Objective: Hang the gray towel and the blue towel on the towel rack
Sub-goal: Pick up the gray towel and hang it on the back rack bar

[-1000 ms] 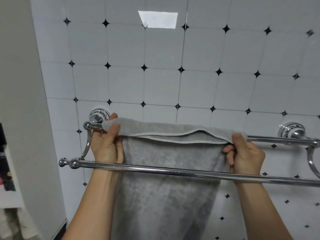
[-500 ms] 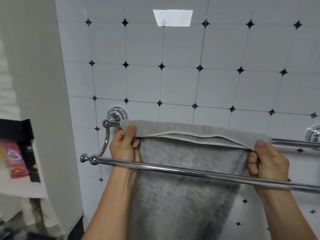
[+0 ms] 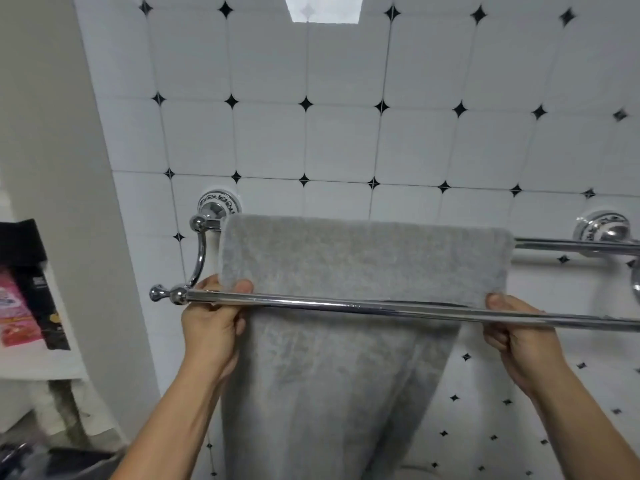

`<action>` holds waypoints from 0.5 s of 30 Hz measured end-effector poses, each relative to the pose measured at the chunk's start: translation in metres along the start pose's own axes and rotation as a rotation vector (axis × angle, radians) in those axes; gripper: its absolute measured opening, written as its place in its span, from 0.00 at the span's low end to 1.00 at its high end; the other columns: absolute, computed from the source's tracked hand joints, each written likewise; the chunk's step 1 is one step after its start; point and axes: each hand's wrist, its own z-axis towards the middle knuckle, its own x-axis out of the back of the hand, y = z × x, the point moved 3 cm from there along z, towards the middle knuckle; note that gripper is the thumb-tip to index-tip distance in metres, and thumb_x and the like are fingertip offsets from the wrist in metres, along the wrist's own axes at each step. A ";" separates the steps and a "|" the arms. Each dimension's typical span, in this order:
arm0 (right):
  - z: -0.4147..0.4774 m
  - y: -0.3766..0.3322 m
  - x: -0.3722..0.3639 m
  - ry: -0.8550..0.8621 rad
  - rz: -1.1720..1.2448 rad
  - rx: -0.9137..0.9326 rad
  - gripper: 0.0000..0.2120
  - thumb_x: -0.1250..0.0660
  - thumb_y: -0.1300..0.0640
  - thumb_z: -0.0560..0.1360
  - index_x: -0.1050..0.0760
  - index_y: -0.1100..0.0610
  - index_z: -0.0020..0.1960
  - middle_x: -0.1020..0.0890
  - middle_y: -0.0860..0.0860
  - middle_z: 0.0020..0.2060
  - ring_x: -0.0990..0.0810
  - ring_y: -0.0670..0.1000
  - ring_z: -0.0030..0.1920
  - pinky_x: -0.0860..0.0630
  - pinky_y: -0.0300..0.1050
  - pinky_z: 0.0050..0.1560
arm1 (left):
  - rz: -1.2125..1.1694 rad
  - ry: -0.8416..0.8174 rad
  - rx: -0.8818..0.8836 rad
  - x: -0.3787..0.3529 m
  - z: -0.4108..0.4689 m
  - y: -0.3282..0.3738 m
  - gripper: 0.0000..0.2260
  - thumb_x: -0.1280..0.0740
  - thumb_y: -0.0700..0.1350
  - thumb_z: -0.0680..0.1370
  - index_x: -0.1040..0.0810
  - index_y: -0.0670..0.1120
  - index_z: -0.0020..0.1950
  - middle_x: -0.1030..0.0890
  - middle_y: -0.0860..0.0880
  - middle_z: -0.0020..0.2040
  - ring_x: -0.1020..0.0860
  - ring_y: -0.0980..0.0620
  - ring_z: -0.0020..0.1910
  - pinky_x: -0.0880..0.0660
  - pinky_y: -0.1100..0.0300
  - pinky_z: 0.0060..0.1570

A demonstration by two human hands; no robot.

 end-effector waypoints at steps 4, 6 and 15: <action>-0.022 0.020 0.008 0.016 -0.119 -0.066 0.18 0.33 0.62 0.75 0.32 0.54 0.29 0.38 0.46 0.24 0.42 0.46 0.24 0.44 0.38 0.25 | 0.219 -0.033 0.055 0.026 -0.010 -0.003 0.12 0.27 0.35 0.73 0.22 0.47 0.33 0.26 0.52 0.30 0.32 0.59 0.21 0.38 0.69 0.21; -0.037 0.034 0.009 -0.003 -0.247 -0.085 0.18 0.32 0.54 0.74 0.32 0.57 0.29 0.35 0.48 0.25 0.38 0.48 0.27 0.39 0.40 0.29 | 0.330 -0.072 0.046 0.036 -0.012 -0.002 0.10 0.27 0.36 0.72 0.25 0.42 0.34 0.25 0.50 0.39 0.29 0.59 0.23 0.35 0.69 0.21; -0.105 0.087 0.003 -0.049 -0.408 -0.283 0.16 0.31 0.52 0.75 0.21 0.67 0.42 0.24 0.59 0.46 0.28 0.47 0.35 0.32 0.44 0.41 | 0.647 -0.223 0.221 0.089 -0.034 -0.015 0.18 0.26 0.42 0.73 0.30 0.36 0.31 0.27 0.48 0.48 0.29 0.48 0.33 0.34 0.62 0.23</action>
